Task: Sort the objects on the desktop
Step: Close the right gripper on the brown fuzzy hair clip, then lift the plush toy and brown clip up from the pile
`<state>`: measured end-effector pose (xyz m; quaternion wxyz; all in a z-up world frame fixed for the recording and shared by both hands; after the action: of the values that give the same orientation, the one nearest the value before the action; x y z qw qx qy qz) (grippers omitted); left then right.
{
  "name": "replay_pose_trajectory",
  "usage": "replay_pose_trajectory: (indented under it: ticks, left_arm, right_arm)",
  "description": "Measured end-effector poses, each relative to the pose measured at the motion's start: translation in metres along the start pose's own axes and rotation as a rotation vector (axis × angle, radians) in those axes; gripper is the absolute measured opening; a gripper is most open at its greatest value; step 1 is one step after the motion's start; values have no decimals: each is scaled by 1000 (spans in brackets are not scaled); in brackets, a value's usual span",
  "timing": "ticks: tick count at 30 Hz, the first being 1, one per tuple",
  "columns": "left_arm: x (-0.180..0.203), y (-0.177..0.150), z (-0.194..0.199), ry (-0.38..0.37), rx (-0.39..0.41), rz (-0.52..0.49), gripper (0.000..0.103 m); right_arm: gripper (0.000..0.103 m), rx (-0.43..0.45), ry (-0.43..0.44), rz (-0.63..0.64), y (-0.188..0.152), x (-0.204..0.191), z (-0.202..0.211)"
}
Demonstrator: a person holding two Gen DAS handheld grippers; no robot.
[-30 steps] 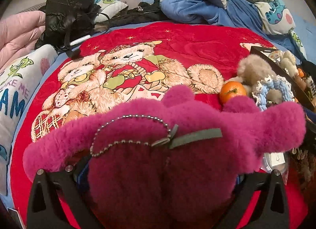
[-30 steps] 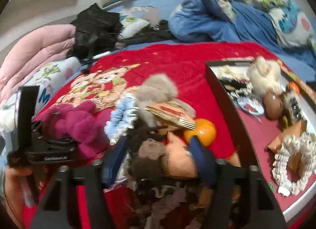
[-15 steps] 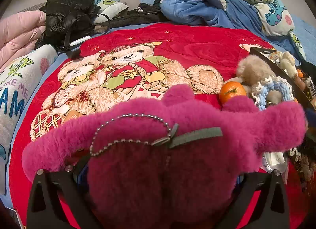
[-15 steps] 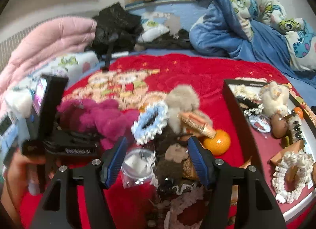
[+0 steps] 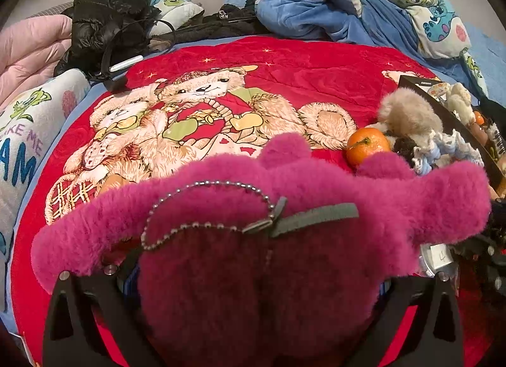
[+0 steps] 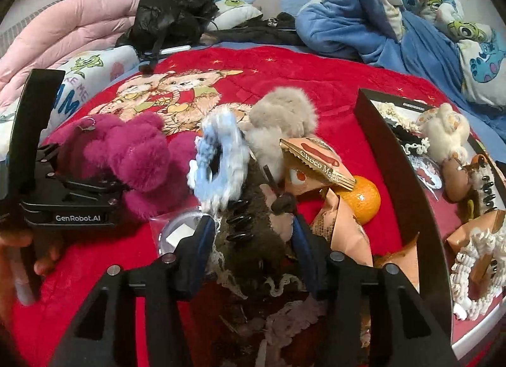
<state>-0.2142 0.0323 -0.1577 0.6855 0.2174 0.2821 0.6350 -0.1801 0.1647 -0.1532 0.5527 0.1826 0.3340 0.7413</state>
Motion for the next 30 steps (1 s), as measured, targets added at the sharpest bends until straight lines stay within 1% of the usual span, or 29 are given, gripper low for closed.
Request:
replay_pose_trajectory:
  ticks: [1, 3, 5, 6, 7, 10, 14, 17, 22, 26, 30]
  left_arm:
    - [0, 0, 0, -4, 4, 4, 103]
    - [0, 0, 1, -8, 12, 8, 102]
    - [-1, 0, 3, -14, 24, 13, 97]
    - [-2, 1, 5, -14, 34, 19, 91]
    - [-3, 1, 7, -18, 44, 28, 88]
    - [-5, 2, 10, -29, 60, 40, 82]
    - [-6, 3, 15, -18, 87, 43, 77]
    - [-10, 5, 20, -15, 116, 60, 76]
    - [-23, 7, 43, 21, 215, 110, 76]
    - [-28, 3, 53, 44, 239, 120, 76]
    - [-28, -2, 60, 54, 244, 116, 76]
  right_arm:
    - [43, 4, 0, -8, 1, 2, 1]
    - [36, 22, 14, -64, 2, 9, 7]
    - [35, 32, 36, -100, 3, 10, 10]
    - [34, 36, 40, -110, 3, 11, 12]
    - [34, 37, 37, -116, 3, 10, 13]
    - [34, 46, 32, -139, 3, 9, 18]
    - [34, 56, 39, -155, 5, 5, 23]
    - [34, 70, 44, -172, 9, 4, 29]
    - [34, 111, 61, -197, 16, 8, 43]
    - [34, 133, 72, -207, 18, 11, 54]
    - [34, 127, 71, -207, 12, 13, 59]
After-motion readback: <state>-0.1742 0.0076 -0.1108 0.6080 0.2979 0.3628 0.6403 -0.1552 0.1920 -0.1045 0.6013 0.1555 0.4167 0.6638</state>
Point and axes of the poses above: each gripper's, at about its wrist camera, not at the fingertips, and z roughly against the way its jaws point, x to its right, y to its top, the point moved 10 cm from there along -z, roughly the way its jaws point, and after that the axes turned 7 degrees about y, right-handed, at the moved point
